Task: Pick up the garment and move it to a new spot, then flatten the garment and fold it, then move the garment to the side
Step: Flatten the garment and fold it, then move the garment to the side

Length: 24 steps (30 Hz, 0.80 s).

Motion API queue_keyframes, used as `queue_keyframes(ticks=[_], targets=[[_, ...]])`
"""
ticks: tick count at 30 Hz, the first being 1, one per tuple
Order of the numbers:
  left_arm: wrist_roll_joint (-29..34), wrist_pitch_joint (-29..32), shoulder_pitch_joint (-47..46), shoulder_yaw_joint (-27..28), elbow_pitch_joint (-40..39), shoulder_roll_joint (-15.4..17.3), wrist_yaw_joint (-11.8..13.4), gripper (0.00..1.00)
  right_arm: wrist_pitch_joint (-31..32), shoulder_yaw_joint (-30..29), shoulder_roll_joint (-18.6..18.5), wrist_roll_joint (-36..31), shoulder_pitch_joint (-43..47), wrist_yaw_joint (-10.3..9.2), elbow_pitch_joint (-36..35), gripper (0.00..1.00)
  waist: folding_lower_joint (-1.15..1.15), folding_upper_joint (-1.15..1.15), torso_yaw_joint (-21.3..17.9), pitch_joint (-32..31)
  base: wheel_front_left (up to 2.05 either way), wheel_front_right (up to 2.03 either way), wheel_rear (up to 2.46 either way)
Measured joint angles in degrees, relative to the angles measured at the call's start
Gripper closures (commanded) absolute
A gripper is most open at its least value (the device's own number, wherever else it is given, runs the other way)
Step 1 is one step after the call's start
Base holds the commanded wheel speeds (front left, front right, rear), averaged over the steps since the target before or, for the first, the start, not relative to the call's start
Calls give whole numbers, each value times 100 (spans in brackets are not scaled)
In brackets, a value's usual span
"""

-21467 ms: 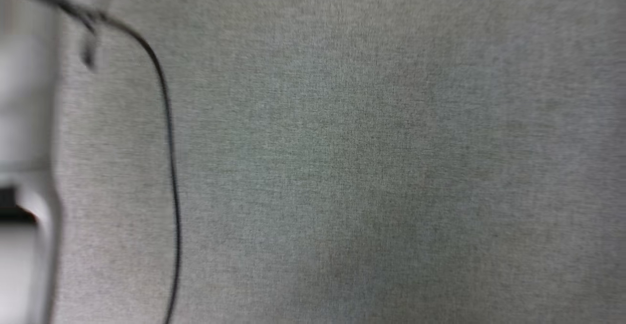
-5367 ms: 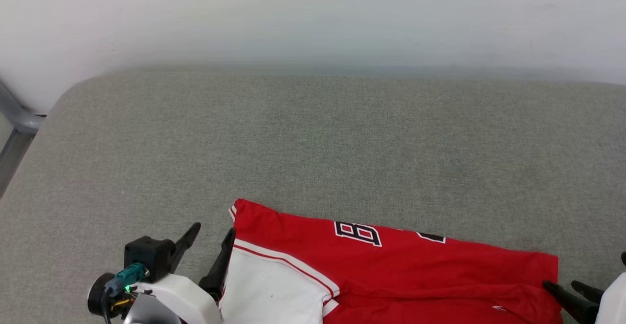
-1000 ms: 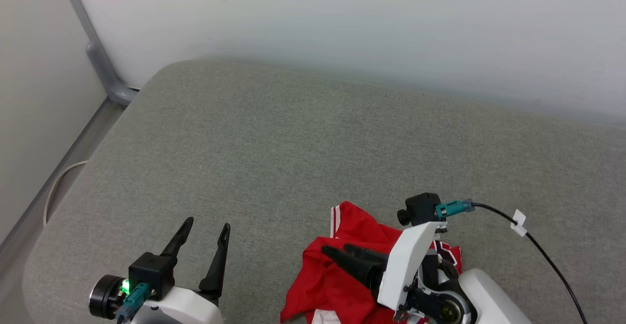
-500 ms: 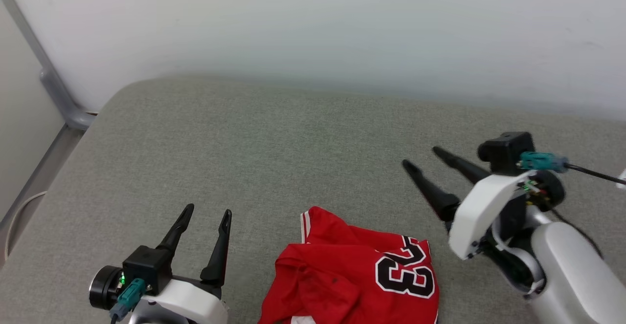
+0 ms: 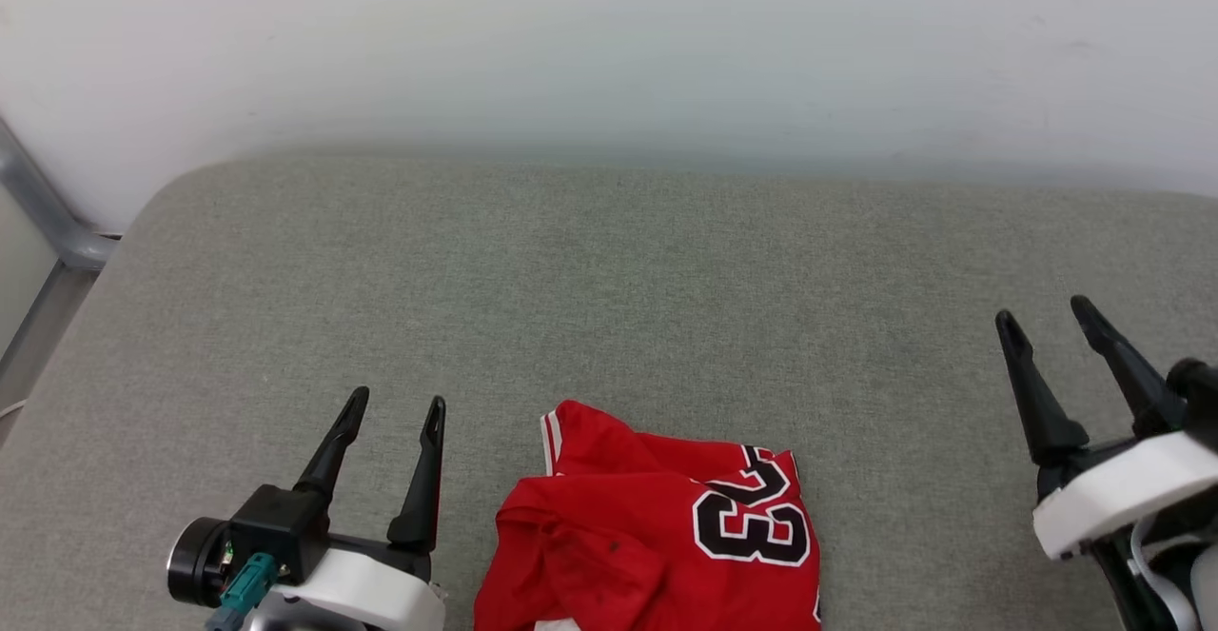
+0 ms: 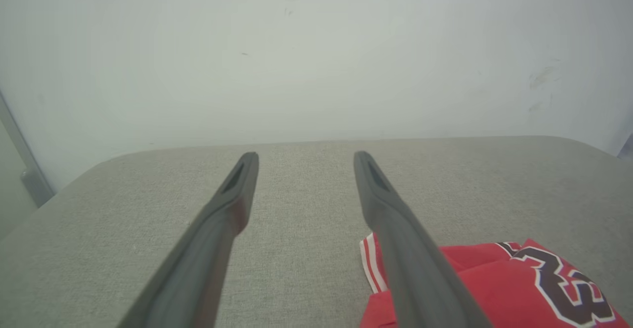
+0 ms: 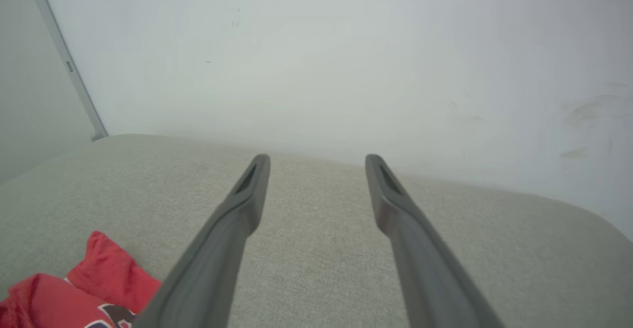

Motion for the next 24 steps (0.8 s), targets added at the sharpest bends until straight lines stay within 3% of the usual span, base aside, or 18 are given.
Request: queue_keyframes(ticks=[13, 24], targets=[[483, 0, 235, 427, -166, -401, -391, 0, -824, -520, 895, -538, 971, 0, -240, 0, 0, 0, -70, 63, 0, 0, 0], [810, 0, 253, 744, -177, -678, -688, 0, -862, -586, 1082, -661, 986, 0, -186, 0, 0, 0, -41, 114, 0, 0, 0]])
